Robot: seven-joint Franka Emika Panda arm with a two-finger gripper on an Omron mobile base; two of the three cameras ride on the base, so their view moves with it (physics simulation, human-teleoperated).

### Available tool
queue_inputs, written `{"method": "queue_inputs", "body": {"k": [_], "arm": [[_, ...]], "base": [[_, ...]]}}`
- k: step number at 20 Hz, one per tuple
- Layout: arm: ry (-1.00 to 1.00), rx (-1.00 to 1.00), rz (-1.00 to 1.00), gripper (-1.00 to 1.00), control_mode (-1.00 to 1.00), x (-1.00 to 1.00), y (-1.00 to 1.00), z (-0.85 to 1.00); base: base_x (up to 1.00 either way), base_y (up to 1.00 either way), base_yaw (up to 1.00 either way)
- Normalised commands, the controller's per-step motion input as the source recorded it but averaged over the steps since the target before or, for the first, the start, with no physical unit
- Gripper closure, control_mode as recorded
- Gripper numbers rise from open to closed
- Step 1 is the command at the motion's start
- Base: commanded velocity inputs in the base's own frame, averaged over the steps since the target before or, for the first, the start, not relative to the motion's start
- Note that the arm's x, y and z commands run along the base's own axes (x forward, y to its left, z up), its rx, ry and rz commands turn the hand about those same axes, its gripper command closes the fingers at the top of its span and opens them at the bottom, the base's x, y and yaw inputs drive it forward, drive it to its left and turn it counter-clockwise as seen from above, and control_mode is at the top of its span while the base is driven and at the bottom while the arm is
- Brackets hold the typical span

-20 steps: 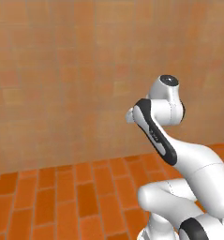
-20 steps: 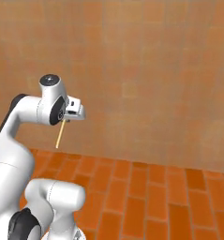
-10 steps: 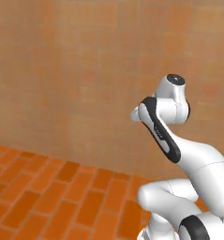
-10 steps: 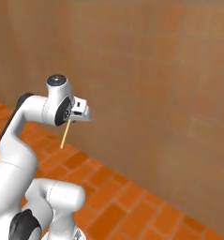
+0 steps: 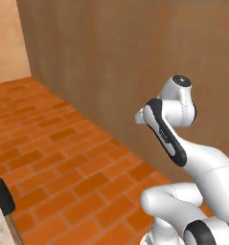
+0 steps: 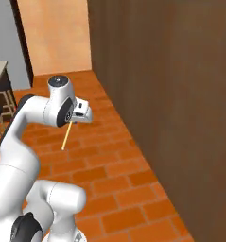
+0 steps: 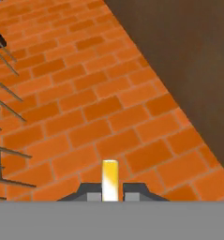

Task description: Take a straw from the drawer in front and place it inside the glass cup on the dining counter.

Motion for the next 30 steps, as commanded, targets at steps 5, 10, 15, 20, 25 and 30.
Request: {"method": "queue_inputs", "body": {"k": [5,10,15,20,25,30], "arm": [[0.00,0.00,0.00,1.00,1.00,0.00,0.00,0.00],[0.00,0.00,0.00,1.00,1.00,0.00,0.00,0.00],[0.00,0.00,0.00,1.00,1.00,0.00,0.00,0.00],[0.00,0.00,0.00,1.00,1.00,0.00,0.00,0.00],[0.00,0.00,0.00,1.00,1.00,0.00,0.00,0.00],[0.00,0.00,0.00,1.00,1.00,0.00,0.00,0.00]], "base": [[0.60,-0.09,0.93],[0.64,-0.11,0.92],[0.61,-0.22,0.88],[0.52,-0.47,0.76],[0.32,-0.70,0.67],[0.16,-0.79,0.65]]}}
